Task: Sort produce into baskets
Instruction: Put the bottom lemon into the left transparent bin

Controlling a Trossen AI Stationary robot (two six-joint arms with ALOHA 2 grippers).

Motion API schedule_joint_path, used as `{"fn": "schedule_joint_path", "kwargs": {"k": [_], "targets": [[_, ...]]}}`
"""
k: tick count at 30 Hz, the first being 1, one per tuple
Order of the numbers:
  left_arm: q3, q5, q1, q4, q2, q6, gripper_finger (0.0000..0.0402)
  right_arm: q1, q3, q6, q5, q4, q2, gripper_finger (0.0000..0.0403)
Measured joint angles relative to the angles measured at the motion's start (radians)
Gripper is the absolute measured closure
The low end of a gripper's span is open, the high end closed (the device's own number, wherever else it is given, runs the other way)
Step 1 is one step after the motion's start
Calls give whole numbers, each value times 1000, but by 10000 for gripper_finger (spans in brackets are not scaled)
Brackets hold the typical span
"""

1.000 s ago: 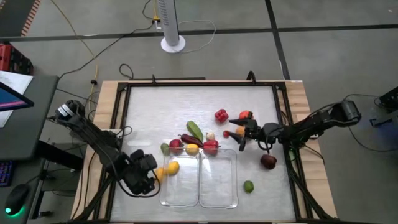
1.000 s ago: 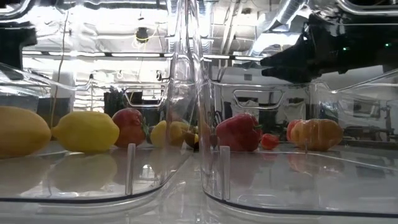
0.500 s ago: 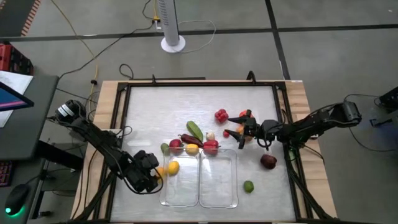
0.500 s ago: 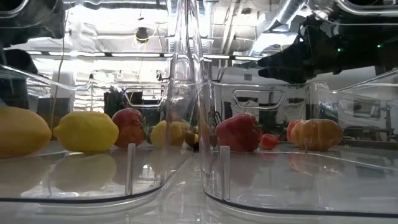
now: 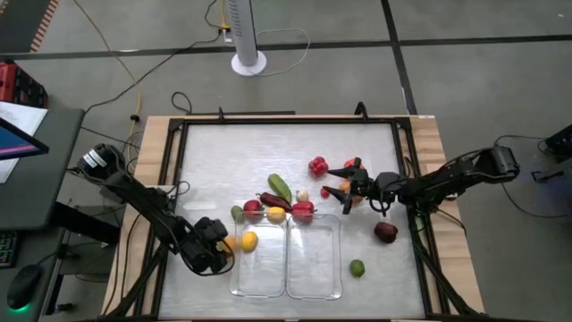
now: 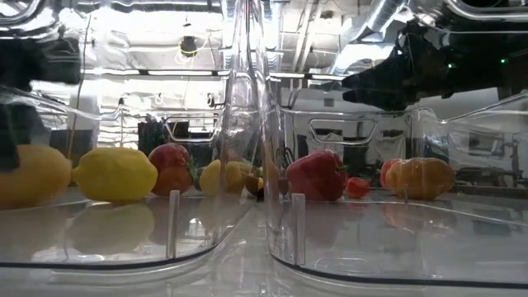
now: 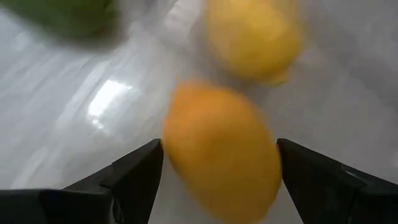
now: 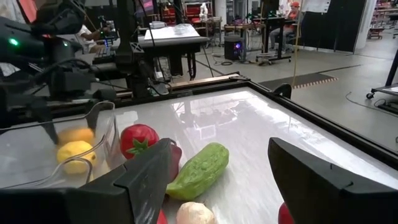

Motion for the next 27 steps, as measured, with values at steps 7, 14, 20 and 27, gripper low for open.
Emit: {"fn": "schedule_joint_path", "kwargs": {"k": [7,14,20,27], "targets": [[-10,-1,0,-12,1,32,128,0,0,2,0,0,0,106],[-10,-3,0,-11,-1,63,205,0,0,2,0,-1,0,106],[34,28,0,-124,-43,80,205,0,0,2,0,-1,0,106],[200,-97,0,-459,-134,31,187,0,1,2,0,-1,0,106]]}}
